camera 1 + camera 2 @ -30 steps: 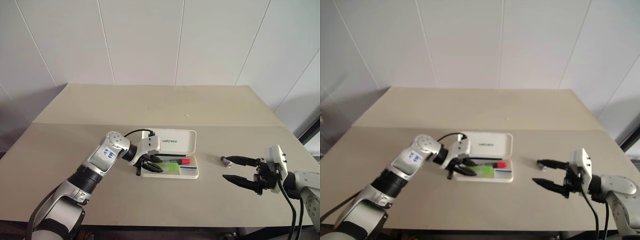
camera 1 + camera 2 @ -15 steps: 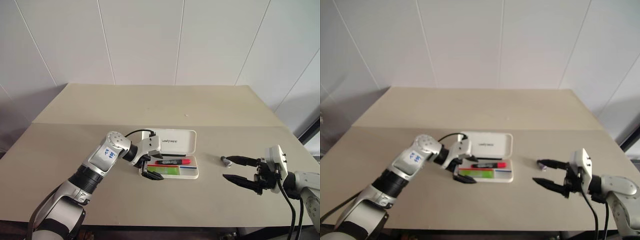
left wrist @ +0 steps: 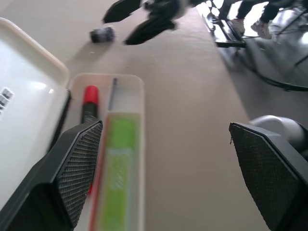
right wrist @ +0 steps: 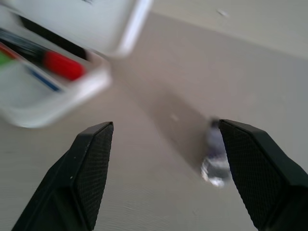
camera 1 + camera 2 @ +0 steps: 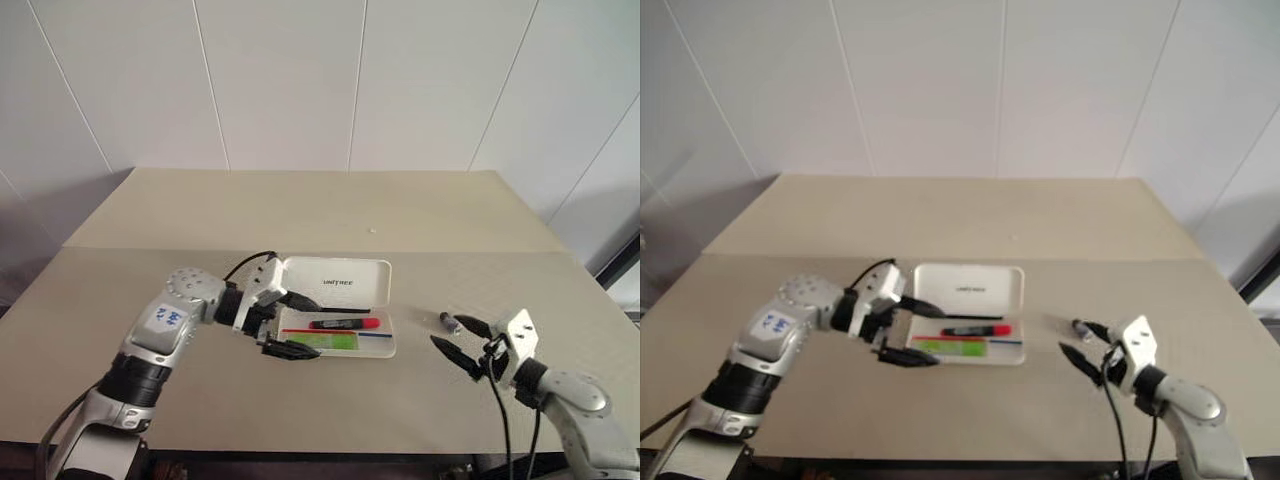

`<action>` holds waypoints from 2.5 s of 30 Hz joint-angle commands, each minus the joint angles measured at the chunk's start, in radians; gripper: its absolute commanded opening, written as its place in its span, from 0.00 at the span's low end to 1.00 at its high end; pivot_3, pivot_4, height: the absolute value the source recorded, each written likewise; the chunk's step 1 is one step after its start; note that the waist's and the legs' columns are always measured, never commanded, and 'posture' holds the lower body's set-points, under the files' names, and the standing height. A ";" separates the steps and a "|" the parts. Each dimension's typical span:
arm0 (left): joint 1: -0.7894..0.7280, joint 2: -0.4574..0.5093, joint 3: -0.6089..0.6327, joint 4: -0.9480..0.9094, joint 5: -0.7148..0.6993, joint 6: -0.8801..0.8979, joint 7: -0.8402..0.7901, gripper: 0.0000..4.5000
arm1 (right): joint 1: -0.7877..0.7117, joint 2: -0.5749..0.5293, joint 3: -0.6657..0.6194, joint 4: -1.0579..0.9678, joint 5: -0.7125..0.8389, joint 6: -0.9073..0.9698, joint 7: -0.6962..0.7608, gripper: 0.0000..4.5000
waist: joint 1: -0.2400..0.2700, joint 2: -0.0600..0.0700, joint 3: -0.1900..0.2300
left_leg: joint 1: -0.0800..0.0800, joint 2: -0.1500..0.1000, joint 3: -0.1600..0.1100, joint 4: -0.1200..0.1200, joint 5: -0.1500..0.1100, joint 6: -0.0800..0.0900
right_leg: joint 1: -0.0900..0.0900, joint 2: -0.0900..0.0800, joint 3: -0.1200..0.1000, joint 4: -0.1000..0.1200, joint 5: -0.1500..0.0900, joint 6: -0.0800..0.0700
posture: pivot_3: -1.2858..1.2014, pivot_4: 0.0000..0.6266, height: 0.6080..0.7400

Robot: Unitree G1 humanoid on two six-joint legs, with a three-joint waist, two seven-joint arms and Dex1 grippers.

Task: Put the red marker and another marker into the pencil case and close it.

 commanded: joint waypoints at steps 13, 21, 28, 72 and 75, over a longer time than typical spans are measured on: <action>0.018 0.091 0.115 0.077 -0.050 -0.162 -0.071 1.00 | -0.130 0.043 0.024 0.181 -0.036 0.039 -0.125 0.91 | -0.005 0.000 0.000 | 0.002 0.000 0.000 -0.001 0.001 0.000 | 0.001 0.000 0.000 0.001 0.000 -0.001 | 0.52 0.24 1.00; 0.002 0.139 0.152 0.147 -0.036 -0.205 -0.068 1.00 | -0.074 0.050 0.017 0.048 0.025 0.128 -0.107 0.32 | -0.003 0.000 0.000 | 0.008 0.001 0.000 -0.003 0.000 0.000 | 0.006 0.001 0.000 0.001 -0.001 -0.002 | 0.52 0.24 1.00; 0.003 0.141 0.162 0.165 -0.050 -0.231 -0.081 1.00 | -0.073 -0.001 0.053 -0.032 0.011 0.083 -0.033 0.26 | -0.004 0.000 0.000 | 0.008 0.001 0.000 -0.004 0.000 0.000 | 0.006 0.001 0.000 0.000 -0.001 -0.002 | 0.52 0.24 1.00; 0.235 0.139 0.338 0.175 -0.199 -0.306 -0.138 1.00 | -0.466 -0.078 0.409 0.046 -0.050 0.148 0.472 0.49 | -0.025 0.000 0.000 | 0.007 0.002 0.000 -0.011 -0.001 0.000 | 0.002 0.000 -0.001 -0.003 -0.003 -0.003 | 0.52 0.24 1.00; 0.224 0.134 0.335 0.184 -0.193 -0.309 -0.140 1.00 | -0.467 -0.079 0.404 0.035 -0.046 0.158 0.472 0.72 | -0.024 0.000 0.000 | 0.007 0.002 0.000 -0.011 -0.001 0.000 | 0.002 0.000 -0.001 -0.003 -0.003 -0.003 | 0.52 0.24 1.00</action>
